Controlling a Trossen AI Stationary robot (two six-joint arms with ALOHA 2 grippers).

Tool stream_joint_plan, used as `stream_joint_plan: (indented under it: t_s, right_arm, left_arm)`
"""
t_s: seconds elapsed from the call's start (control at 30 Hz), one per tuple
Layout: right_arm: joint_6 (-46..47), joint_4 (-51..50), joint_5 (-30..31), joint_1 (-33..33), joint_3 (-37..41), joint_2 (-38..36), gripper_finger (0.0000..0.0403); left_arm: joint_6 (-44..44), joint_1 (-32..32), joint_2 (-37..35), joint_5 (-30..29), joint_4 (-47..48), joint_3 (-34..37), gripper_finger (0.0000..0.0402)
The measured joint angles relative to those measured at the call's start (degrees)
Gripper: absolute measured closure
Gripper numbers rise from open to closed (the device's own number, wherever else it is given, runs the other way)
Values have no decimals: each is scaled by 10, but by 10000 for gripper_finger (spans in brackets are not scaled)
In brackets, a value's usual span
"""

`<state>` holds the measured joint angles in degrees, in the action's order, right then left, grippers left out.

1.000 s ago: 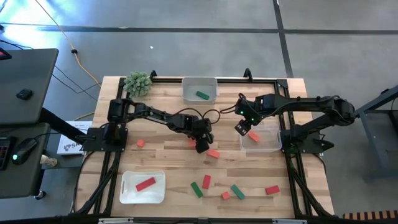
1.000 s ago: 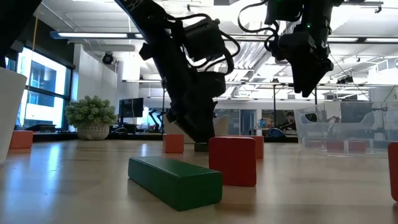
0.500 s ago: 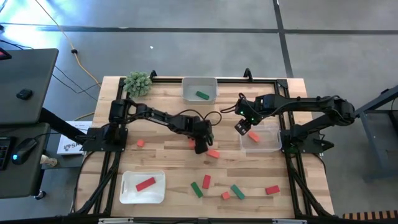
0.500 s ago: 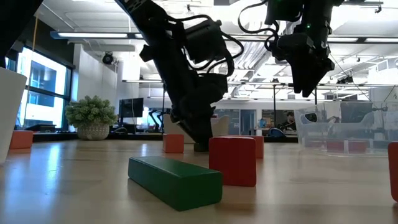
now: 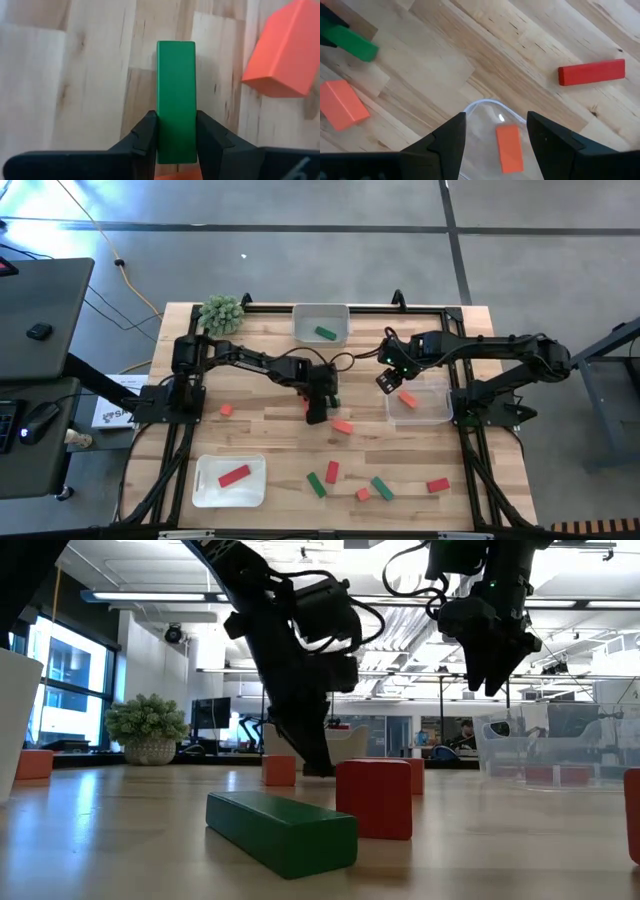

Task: Sort & place blocks by color
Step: Put the green block into the gray bin

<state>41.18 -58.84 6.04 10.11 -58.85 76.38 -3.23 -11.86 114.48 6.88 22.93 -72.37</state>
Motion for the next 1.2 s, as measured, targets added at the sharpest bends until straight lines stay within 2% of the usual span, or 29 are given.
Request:
stream_joint_plan:
  t_s: [0.2, 0.47, 0.67, 1.0, 1.2]
  right_arm:
    - [10, 3, 10, 0, 0, 0, 204]
    - [4, 7, 45, 11, 0, 0, 204]
    - [-28, 70, 55, 31, 0, 0, 204]
    - [-122, 214, 55, 77, 0, 0, 204]
    - [-147, 235, 54, 105, 0, 0, 204]
  left_arm:
    - [24, -38, -47, 17, 20, -1, 327]
    - [35, -94, -112, 14, -4, -1, 327]
    - [35, -156, -149, 1, -30, -1, 327]
    - [7, -267, -145, -20, -60, -2, 327]
    - [-35, -299, -119, -20, -62, -2, 317]
